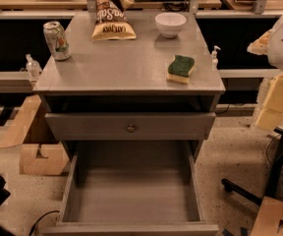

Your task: Place sponge into middle drawer

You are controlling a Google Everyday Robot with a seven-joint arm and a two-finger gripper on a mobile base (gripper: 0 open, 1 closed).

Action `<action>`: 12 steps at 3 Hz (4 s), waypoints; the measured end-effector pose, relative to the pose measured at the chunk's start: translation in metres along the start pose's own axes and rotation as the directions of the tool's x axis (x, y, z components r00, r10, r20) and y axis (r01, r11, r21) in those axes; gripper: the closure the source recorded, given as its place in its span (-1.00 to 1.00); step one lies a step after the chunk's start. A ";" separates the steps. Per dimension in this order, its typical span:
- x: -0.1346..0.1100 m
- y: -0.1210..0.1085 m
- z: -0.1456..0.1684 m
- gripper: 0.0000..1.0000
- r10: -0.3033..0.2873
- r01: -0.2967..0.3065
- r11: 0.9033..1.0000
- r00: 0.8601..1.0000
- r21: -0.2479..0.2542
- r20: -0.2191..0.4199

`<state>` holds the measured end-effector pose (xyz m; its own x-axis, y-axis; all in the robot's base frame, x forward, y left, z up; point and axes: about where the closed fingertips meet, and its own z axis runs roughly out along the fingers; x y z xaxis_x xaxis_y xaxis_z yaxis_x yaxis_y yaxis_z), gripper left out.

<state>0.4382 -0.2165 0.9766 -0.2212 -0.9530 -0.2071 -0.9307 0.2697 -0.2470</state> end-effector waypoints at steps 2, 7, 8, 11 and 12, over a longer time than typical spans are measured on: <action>-0.016 -0.027 0.006 -1.00 0.026 -0.026 1.000 1.000 0.013 0.017; -0.044 -0.160 0.066 -1.00 0.650 -0.629 0.757 0.753 0.178 -0.105; -0.058 -0.173 0.086 -1.00 0.689 -0.677 0.724 0.717 0.134 -0.102; -0.070 -0.216 0.165 -1.00 0.985 -0.967 0.147 0.123 0.208 -0.125; -0.070 -0.209 0.197 -1.00 0.989 -0.983 -0.045 -0.069 0.178 -0.131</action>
Offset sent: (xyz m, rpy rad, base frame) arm 0.0773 0.0204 0.0081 0.0520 -0.0160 -0.0626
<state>0.7056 -0.1785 0.8563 -0.9434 0.3142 -0.1065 0.3110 0.9493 0.0461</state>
